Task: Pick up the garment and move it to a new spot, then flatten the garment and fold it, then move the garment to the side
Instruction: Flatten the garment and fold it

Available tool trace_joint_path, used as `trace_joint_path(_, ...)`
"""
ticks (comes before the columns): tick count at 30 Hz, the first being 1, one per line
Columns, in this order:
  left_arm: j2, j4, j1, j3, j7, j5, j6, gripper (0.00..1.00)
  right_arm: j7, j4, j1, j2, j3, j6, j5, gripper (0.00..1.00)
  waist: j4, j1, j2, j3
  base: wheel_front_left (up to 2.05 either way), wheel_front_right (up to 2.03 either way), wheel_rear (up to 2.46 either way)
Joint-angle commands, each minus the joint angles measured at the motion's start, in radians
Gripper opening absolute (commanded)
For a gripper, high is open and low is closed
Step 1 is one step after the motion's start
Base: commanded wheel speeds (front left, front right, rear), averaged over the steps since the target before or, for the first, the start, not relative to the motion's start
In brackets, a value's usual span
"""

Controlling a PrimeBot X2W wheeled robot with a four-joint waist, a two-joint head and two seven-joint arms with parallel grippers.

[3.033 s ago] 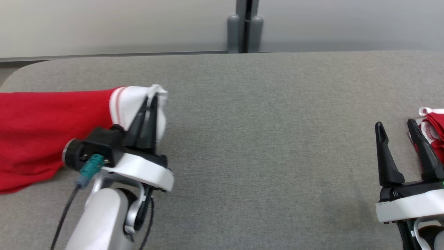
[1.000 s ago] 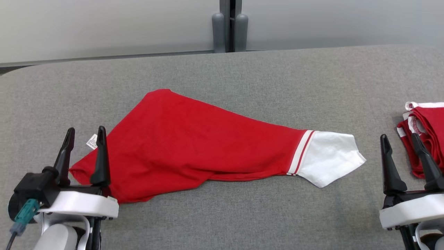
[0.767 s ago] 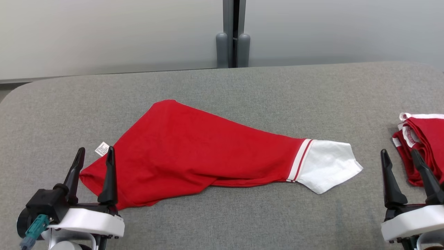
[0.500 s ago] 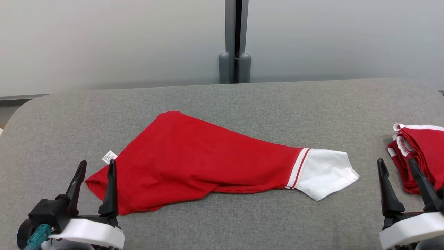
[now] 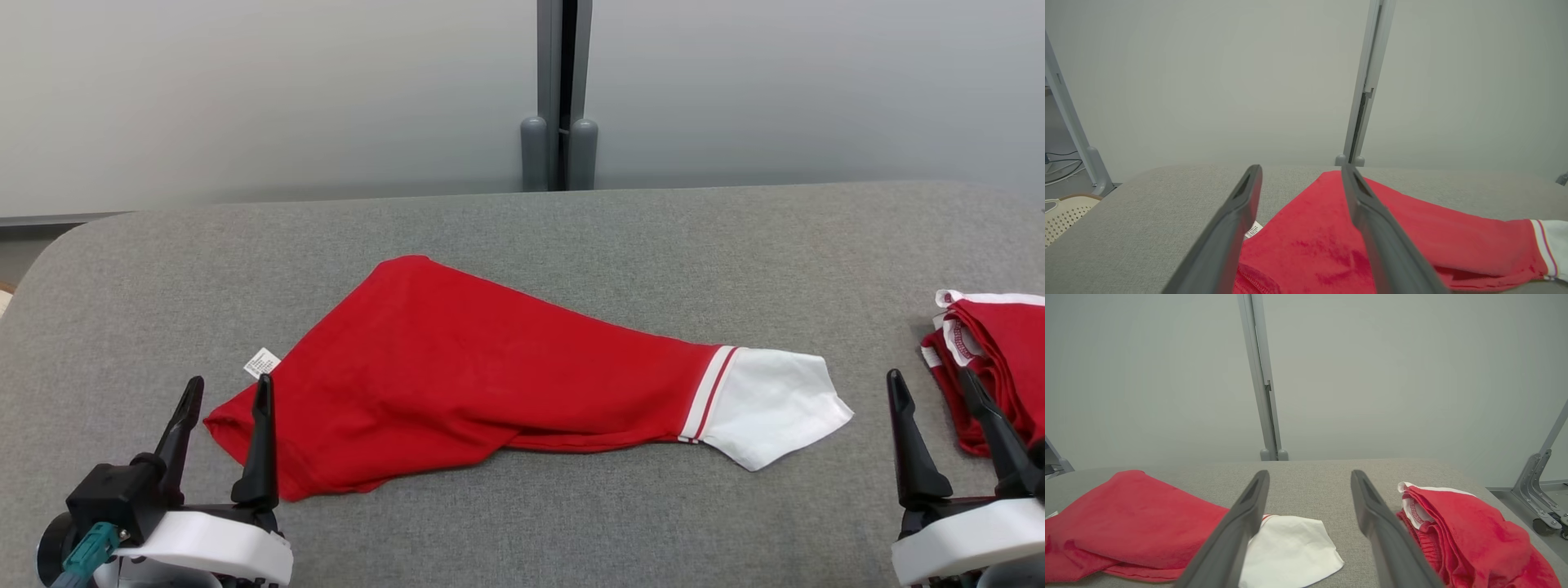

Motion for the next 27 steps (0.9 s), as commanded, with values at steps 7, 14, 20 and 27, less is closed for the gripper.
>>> trace_joint_path(7, 0.0, 0.067, -0.021, -0.018, 0.041, -0.023, -0.01, 1.0, -0.006, -0.002, -0.017, 0.002, 0.008, 0.0, 0.01, 1.0, -0.002, 0.0, -0.0001, 0.032, 0.0, 0.0, 0.0)
trace_joint_path(14, -0.055, 0.256, -0.075, -0.054, 0.071, -0.075, -0.056, 1.0, -0.012, 0.002, -0.049, -0.002, 0.026, 0.0, 0.018, 1.0, -0.023, 0.0, -0.0001, 0.104, 0.0, 0.0, 0.0)
trace_joint_path(20, -0.087, 0.417, -0.126, -0.047, 0.047, -0.101, -0.082, 0.7, -0.027, 0.015, -0.068, -0.008, 0.02, 0.0, 0.032, 1.0, -0.031, 0.0, -0.0001, 0.149, 0.0, 0.0, 0.0)
trace_joint_path(27, -0.077, 0.419, -0.194, -0.039, -0.033, -0.074, -0.104, 0.0, -0.032, 0.018, -0.083, -0.012, 0.01, 0.0, 0.034, 1.0, -0.02, 0.0, -0.0001, 0.173, 0.0, 0.0, 0.0)
